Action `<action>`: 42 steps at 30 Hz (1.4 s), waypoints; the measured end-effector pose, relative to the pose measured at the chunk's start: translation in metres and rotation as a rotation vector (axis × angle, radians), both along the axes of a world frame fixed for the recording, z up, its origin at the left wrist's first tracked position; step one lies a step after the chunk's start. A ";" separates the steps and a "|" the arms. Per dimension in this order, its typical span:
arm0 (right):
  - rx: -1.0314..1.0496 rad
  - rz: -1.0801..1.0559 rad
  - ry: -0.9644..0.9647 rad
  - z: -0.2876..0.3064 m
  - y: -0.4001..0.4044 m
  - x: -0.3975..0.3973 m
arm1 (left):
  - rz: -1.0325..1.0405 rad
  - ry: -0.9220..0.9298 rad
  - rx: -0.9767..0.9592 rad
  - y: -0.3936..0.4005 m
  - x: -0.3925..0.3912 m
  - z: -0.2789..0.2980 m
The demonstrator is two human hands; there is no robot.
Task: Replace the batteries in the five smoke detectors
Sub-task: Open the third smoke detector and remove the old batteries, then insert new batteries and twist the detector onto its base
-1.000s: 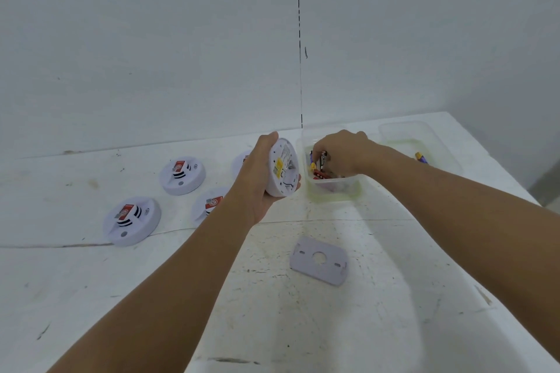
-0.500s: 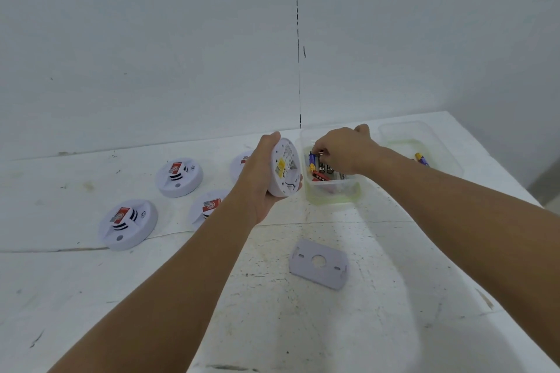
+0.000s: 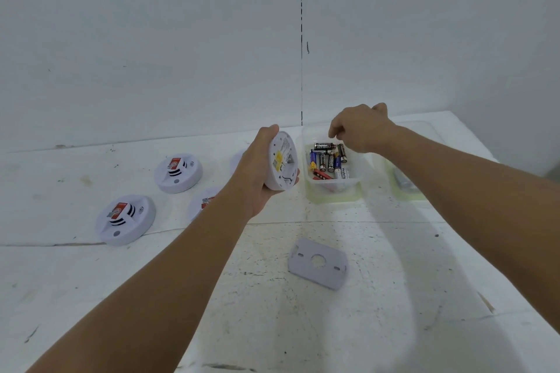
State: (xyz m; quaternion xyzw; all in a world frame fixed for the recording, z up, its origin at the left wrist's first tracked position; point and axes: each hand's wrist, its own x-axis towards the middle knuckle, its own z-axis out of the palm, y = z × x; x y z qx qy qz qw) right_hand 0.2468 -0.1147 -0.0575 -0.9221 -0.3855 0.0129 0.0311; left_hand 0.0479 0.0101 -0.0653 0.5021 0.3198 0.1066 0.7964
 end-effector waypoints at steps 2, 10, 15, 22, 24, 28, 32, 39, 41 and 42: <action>-0.064 0.003 -0.046 0.001 0.000 0.001 | -0.001 0.001 -0.005 0.000 0.001 -0.001; -0.140 0.109 0.029 -0.005 0.008 -0.014 | -0.001 0.023 -0.018 -0.001 0.004 -0.006; -0.220 0.111 -0.051 -0.009 0.009 -0.017 | 0.002 0.029 -0.019 0.000 0.003 -0.007; -0.133 0.105 0.061 -0.009 0.008 -0.013 | -0.004 0.027 -0.024 0.001 0.001 -0.007; -0.140 0.129 0.085 -0.011 0.012 -0.015 | -0.005 0.030 -0.023 0.000 0.003 -0.008; -0.151 0.141 0.082 -0.016 0.020 -0.016 | -0.007 0.033 -0.033 0.000 0.005 -0.010; -0.160 0.133 0.130 -0.014 0.026 -0.012 | -0.009 0.032 -0.042 0.000 0.006 -0.010; -0.133 0.108 0.242 -0.013 0.030 -0.009 | 0.001 0.026 -0.070 0.003 0.003 -0.010; -0.136 0.106 0.242 -0.013 0.031 -0.010 | 0.000 0.024 -0.077 0.003 0.003 -0.010; -0.133 0.102 0.243 -0.013 0.031 -0.010 | -0.001 0.025 -0.079 0.003 0.003 -0.011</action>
